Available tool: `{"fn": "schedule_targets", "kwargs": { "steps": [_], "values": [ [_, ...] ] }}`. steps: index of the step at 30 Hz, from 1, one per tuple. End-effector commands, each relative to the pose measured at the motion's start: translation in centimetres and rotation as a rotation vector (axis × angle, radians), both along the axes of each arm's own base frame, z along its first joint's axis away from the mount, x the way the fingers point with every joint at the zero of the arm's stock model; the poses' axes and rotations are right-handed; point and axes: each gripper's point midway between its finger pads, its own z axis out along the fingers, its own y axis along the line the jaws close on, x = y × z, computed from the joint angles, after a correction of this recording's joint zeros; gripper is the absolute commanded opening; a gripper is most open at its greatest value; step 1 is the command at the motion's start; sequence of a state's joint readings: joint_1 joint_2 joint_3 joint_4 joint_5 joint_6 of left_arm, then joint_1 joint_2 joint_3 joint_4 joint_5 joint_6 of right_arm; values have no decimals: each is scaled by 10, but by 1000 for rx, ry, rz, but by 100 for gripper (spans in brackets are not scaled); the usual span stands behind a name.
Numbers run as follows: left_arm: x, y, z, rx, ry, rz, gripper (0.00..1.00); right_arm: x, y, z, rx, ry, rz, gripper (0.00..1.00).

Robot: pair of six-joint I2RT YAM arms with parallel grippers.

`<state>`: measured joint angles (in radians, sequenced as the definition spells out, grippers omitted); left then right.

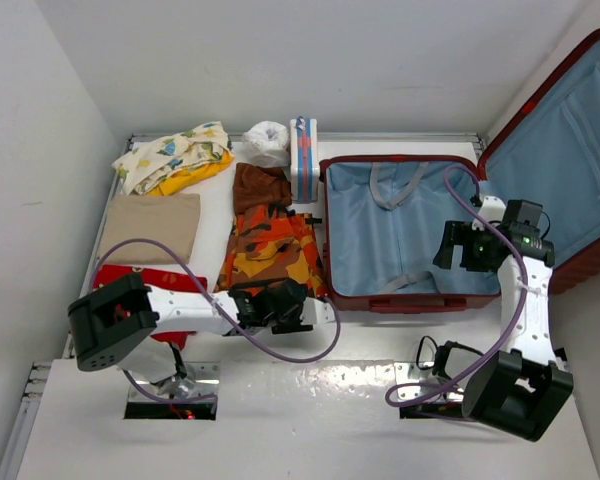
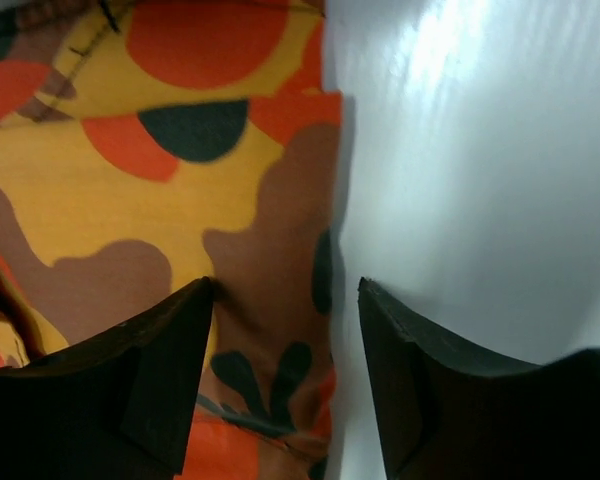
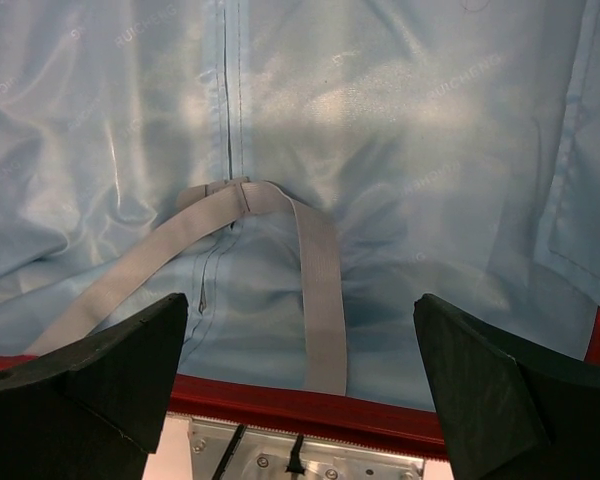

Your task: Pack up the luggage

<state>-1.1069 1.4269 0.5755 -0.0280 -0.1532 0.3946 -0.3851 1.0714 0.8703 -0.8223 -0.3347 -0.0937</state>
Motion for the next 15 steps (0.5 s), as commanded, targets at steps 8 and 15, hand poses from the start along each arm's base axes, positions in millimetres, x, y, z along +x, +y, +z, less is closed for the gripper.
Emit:
{"fn": "schedule_targets", "kwargs": {
  "steps": [8,15],
  "values": [
    [-4,4,-18,60,141,64,34,6,-3,21,-26,-71,18,93],
    [-9,5,9,-31,242,105,0,6,-4,26,-29,-85,24,93]
  ]
}}
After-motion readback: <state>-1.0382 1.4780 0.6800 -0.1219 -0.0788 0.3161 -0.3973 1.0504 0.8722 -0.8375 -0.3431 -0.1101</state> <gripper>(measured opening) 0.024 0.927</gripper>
